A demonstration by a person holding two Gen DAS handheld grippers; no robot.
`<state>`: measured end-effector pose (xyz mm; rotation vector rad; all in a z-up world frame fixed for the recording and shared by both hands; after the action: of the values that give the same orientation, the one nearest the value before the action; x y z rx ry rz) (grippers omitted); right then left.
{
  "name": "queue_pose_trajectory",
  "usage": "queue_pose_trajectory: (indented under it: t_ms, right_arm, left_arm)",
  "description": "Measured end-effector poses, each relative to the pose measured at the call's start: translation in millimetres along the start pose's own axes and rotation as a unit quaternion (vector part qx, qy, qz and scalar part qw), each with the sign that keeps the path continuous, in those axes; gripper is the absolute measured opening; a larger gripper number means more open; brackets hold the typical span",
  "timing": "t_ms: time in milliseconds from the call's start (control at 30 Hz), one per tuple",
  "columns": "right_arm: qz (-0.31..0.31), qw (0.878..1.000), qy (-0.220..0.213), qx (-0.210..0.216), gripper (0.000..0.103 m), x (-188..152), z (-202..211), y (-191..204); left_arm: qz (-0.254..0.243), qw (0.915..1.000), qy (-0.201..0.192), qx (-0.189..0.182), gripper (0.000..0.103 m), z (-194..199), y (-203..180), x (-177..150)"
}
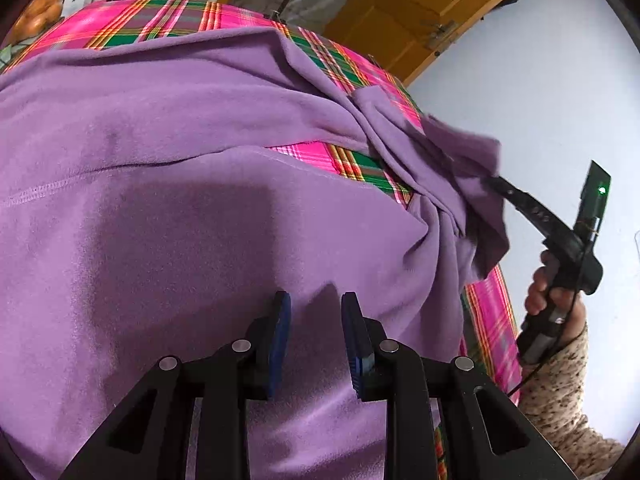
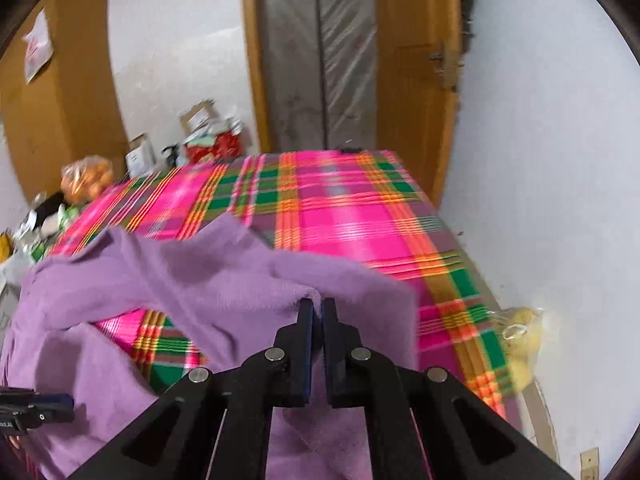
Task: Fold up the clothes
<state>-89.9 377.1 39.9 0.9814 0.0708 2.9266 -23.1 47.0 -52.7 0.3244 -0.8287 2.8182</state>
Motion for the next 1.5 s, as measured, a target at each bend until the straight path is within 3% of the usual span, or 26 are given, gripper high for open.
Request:
queue_pose_trajectory:
  t_ms: [567, 1500]
  right_arm:
    - [-0.123, 0.990, -0.052, -0.053, 0.004, -10, 51, -98]
    - [-0.213, 0.967, -0.066, -0.119, 0.004, -62, 95, -189]
  left_arm:
    - [-0.021, 0.9995, 0.019, -0.014, 0.027, -7, -18, -10]
    - [-0.058, 0.9972, 0.044, -0.018, 0.027, -23, -47, -21]
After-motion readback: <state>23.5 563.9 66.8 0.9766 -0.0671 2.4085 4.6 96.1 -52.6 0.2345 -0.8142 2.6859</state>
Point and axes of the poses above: each gripper's, at about its wrist camera, not at the fingertips, and z roughly against the way its jaws point, y to its left, x to its top, the point moved 7 cm from there along -z, roughly the way its jaws point, and after that the axes turned 12 degrees about y, right-handed, at the moved point
